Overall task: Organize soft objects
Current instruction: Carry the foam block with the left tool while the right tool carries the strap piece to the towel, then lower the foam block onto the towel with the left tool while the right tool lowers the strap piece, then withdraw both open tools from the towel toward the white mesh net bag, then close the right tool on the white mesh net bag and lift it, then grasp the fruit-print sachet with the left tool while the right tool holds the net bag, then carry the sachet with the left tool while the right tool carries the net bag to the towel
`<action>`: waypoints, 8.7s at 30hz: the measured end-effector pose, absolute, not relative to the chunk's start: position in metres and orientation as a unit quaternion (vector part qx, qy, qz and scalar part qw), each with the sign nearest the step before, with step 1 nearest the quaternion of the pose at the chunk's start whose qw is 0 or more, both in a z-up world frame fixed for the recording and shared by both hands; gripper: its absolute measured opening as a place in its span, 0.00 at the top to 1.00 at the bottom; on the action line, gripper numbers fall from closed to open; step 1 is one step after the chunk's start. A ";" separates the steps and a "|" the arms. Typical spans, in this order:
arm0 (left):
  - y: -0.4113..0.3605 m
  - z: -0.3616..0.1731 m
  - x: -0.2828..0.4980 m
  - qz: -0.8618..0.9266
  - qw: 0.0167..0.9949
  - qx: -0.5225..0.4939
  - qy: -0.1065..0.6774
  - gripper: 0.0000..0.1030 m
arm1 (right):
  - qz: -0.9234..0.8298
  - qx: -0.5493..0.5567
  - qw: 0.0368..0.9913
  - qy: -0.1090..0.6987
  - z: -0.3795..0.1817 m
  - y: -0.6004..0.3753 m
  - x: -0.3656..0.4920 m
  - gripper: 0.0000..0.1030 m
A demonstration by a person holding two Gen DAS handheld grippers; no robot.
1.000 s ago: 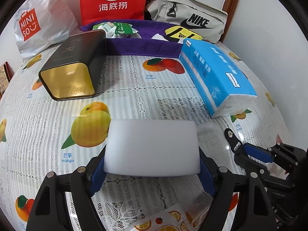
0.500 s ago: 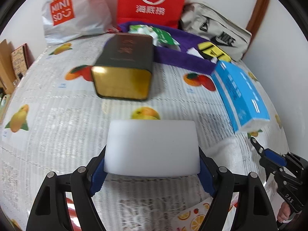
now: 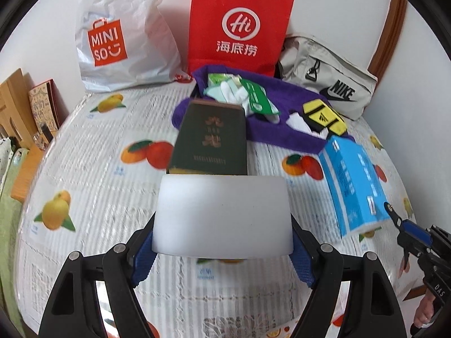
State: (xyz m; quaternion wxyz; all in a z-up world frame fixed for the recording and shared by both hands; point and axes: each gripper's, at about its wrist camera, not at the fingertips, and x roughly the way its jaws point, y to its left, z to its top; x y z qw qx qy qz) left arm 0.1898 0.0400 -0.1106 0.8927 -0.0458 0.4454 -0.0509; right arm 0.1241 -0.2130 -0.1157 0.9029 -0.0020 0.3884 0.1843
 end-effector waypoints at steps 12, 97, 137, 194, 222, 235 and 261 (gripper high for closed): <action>0.037 -0.083 0.231 -0.044 0.902 -0.039 0.429 0.23 | 0.179 -0.006 0.912 0.368 -0.089 -0.219 0.189 0.79; -0.004 -0.074 0.360 -0.089 0.874 -0.026 0.478 0.08 | 0.170 -0.004 0.898 0.406 -0.093 -0.215 0.320 0.50; 0.062 -0.152 0.094 -0.073 0.868 -0.079 0.484 0.08 | 0.177 0.040 0.874 0.451 -0.200 -0.149 0.100 0.18; -0.033 -0.193 0.063 -0.087 0.880 0.054 0.465 0.00 | 0.110 0.069 0.903 0.409 -0.191 -0.231 0.058 0.93; -0.014 -0.181 0.082 -0.132 0.882 0.003 0.452 0.78 | 0.131 0.066 0.894 0.423 -0.201 -0.223 0.072 0.93; 0.012 -0.165 0.104 -0.118 0.876 -0.038 0.465 0.89 | 0.140 0.060 0.893 0.424 -0.187 -0.214 0.084 0.93; 0.049 -0.083 0.165 -0.102 0.887 -0.070 0.445 0.90 | 0.147 0.024 0.899 0.412 -0.095 -0.223 0.121 0.93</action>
